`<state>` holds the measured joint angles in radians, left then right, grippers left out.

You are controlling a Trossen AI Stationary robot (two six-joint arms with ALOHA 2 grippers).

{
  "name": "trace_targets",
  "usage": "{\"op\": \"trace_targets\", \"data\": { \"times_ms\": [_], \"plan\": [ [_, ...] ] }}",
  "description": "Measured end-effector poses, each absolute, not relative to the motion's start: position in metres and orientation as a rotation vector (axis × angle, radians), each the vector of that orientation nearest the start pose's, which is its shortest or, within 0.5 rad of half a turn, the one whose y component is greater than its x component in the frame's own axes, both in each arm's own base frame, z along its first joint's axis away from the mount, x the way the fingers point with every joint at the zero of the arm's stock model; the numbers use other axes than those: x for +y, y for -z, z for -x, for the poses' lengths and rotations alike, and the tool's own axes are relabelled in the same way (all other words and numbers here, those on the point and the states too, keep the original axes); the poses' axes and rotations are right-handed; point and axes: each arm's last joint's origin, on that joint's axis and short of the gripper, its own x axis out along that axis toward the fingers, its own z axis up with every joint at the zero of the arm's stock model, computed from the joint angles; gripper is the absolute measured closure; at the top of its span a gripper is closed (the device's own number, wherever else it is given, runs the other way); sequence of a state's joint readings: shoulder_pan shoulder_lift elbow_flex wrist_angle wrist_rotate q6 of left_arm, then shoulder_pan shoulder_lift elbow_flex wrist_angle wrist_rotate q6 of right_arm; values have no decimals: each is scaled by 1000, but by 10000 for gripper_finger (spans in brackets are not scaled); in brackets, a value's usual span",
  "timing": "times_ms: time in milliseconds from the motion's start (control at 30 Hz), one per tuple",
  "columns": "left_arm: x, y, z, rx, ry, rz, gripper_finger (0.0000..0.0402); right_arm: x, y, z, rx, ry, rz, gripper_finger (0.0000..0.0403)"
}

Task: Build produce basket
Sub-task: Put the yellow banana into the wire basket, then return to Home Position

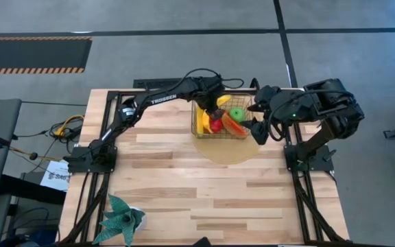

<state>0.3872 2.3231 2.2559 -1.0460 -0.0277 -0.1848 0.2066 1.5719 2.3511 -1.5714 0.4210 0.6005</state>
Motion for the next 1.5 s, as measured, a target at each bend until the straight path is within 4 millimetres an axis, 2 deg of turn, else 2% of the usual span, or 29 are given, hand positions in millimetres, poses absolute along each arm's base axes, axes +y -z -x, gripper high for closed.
{"op": "trace_targets", "data": {
  "times_ms": [200,467,533,667,767,967,1200,1300,1400,1500],
  "plan": [
    [186,-228,-460,1143,-429,404,300,33,-515,-216,667,408,-298,97],
    [183,-230,-461,1154,-410,369,299,33,-515,-216,668,406,-293,97],
    [183,-233,-461,1143,-397,363,272,33,-515,-216,668,407,-293,97],
    [178,-233,-463,1143,-387,347,183,33,-515,-216,668,406,-293,97],
    [175,-233,-465,1143,-379,343,132,33,-515,-216,668,406,-293,97],
    [173,-237,-464,1150,-365,380,83,33,-515,-216,668,406,-293,97],
    [158,-270,-451,1175,-309,397,83,33,-516,-215,667,406,-264,103],
    [142,-298,-438,1178,-317,311,90,31,-517,-213,652,438,-203,124],
    [117,-331,-424,1159,-338,196,99,28,-520,-209,619,504,-138,170],
    [93,-361,-408,1118,-380,82,109,25,-524,-200,589,542,-103,249]
  ]
}}
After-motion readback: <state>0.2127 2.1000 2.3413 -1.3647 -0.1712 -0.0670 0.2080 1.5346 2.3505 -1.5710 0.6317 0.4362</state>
